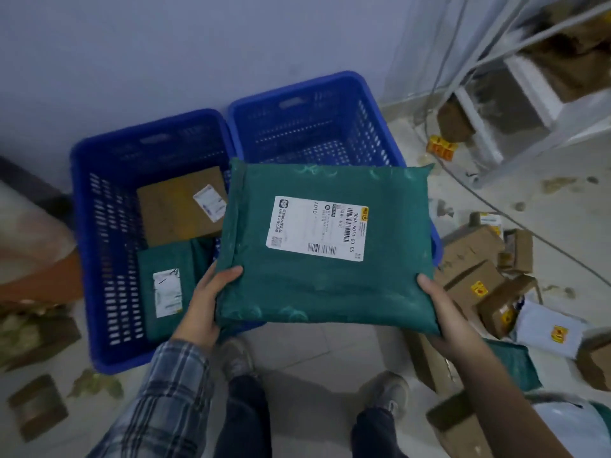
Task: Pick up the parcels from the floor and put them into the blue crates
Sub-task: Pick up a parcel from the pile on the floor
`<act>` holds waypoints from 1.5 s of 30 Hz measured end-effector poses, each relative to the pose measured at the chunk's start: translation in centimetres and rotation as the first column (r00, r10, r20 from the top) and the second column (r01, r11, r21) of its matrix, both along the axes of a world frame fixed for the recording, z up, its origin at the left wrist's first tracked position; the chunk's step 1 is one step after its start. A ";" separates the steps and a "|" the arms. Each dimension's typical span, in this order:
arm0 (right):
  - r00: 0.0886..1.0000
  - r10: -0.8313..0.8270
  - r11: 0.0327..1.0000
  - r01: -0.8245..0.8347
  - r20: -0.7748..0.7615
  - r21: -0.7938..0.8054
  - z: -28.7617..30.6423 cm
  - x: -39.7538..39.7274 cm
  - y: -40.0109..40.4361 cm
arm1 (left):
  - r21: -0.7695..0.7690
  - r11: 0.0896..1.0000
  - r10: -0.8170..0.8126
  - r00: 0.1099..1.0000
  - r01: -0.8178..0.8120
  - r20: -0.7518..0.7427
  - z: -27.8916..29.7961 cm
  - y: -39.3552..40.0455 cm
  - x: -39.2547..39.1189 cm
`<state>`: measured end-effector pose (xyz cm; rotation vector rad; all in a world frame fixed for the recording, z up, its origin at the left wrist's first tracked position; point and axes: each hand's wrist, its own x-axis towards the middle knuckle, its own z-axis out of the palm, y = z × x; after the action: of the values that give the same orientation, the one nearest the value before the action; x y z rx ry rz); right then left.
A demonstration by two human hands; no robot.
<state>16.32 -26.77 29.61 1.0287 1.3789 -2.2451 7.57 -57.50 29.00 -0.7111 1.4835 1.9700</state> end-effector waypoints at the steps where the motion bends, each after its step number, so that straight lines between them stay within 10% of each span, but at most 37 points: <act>1: 0.999 0.037 0.999 -0.037 -0.006 0.000 -0.1 -1.2 -2.2 | -0.003 1.000 0.030 0.999 -0.030 0.020 0.0 -2.4 -0.4; 12: 0.869 0.488 0.860 -0.495 0.088 0.122 -3.3 -16.9 -21.9 | -0.062 0.987 0.146 0.989 -0.146 -0.008 -1.9 -23.8 -10.0; 22: 0.828 0.544 0.777 -0.558 0.134 0.291 -12.7 -30.1 -28.7 | -0.277 0.927 -0.269 0.963 0.254 -0.015 -10.5 -30.0 -20.0; 31: 0.806 0.587 0.765 -0.583 0.076 0.275 -25.9 -37.3 -32.3 | -0.550 0.823 -0.265 0.954 0.146 -0.143 -23.2 -31.3 -27.6; 36: 0.801 0.597 0.746 -0.575 0.044 0.336 -31.4 -37.3 -34.9 | -0.823 0.468 -0.491 0.869 0.321 0.060 -29.3 -32.5 -27.7; 41: 0.724 0.682 0.550 -0.600 0.103 0.580 -32.9 -36.2 -36.3 | -0.856 0.086 -0.761 0.588 0.509 0.273 -30.4 -27.4 -24.7; 45: 0.440 0.850 -0.184 -0.267 0.289 0.946 -32.8 -33.7 -37.7 | -0.843 -0.278 -0.765 0.424 0.460 0.484 -30.7 -22.9 -21.9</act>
<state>-17.39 -64.50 -3.23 -0.3126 2.8169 -0.5358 -14.38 -80.36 -1.71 0.1417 2.4864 -0.0470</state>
